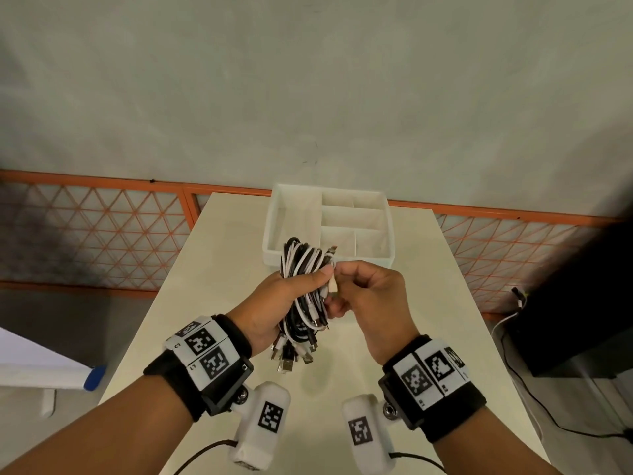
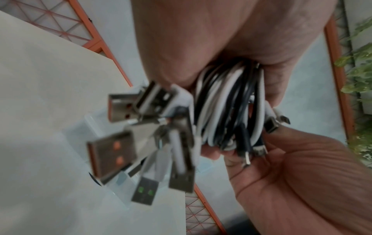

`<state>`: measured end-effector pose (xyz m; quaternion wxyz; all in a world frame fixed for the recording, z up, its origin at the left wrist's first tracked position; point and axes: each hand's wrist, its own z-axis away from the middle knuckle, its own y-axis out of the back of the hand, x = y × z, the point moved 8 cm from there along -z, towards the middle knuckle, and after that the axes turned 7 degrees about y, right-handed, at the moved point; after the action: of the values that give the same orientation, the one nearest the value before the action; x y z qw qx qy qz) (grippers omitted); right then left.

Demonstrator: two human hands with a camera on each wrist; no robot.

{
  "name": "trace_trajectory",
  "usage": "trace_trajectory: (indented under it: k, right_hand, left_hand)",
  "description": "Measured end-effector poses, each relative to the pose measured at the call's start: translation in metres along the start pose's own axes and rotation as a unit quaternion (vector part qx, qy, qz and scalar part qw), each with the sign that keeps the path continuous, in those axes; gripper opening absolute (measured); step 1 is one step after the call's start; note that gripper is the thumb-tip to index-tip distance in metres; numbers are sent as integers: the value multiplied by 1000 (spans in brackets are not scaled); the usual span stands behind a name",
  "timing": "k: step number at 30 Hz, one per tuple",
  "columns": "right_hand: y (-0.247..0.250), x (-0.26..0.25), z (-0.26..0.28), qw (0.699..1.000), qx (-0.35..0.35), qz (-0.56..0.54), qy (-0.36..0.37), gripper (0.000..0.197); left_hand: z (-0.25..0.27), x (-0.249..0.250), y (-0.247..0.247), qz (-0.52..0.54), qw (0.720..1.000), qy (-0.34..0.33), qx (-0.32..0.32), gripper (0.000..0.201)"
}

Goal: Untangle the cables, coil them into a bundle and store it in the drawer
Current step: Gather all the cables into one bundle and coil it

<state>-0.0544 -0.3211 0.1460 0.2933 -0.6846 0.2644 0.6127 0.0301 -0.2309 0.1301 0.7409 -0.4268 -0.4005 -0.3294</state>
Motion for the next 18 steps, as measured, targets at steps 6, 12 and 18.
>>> trace_trajectory:
  k: [6, 12, 18]
  right_hand:
    - [-1, -2, -1, 999, -4, -52, -10, 18]
    - [-2, -10, -5, 996, -60, -56, -33, 22]
    - [-6, -12, -3, 990, -102, -91, -45, 20]
  left_hand:
    - [-2, 4, -2, -6, 1000, -19, 3, 44]
    - [-2, -1, 9, 1, 998, -18, 59, 15]
    - [2, 1, 11, -32, 998, -22, 56, 20]
